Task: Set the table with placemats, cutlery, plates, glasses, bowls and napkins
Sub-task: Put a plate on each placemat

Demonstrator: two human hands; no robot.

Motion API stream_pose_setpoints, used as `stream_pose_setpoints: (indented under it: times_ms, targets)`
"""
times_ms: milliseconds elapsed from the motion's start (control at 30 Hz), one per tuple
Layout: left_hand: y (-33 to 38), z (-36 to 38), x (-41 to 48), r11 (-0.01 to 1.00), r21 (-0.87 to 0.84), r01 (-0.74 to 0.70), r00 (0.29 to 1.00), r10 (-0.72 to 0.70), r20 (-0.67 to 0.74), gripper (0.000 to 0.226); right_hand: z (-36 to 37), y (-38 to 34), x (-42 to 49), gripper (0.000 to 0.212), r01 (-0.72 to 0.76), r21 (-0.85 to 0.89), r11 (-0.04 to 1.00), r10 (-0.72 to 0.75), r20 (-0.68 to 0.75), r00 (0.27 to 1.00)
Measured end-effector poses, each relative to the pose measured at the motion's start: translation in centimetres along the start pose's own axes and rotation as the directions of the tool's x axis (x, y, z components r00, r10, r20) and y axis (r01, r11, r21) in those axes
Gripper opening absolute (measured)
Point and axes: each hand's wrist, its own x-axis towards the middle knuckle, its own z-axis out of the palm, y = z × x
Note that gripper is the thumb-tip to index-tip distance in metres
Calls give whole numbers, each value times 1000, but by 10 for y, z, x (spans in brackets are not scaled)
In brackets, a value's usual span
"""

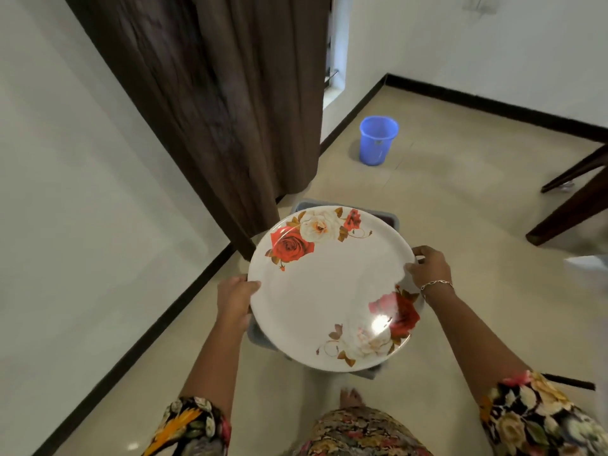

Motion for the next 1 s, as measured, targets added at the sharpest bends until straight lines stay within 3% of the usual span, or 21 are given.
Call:
stream_pose_setpoints:
  times_ms: [67,233,367,500,733,1000]
  targets:
    - [17,-5,-12,999,0,-40,998,40,41,9,-16,-5,-19,33,-15,51,999,17,-45,999]
    - [42,-17,-43,989,38,-144,981,138,135,26,-54,-6,-67,31,-57,139,989,80,-166,983]
    - [54,-17,-80,961,63,-268,924,238,299,22,-93,12,-108,29,-61,188,980,113,-279,954]
    - [60,2,-121,946,62,-317,851,255,459,3,-140,43,-153,28,-104,207,973,178,-383,906]
    - [33,70,-200,945,54,-324,684,194,703,20,-223,122,-234,23,-201,332,922,359,-532,767]
    - [-40,170,-310,902,113,-417,551,152,820,17,-309,254,-316,27,-285,434,855,512,-611,604]
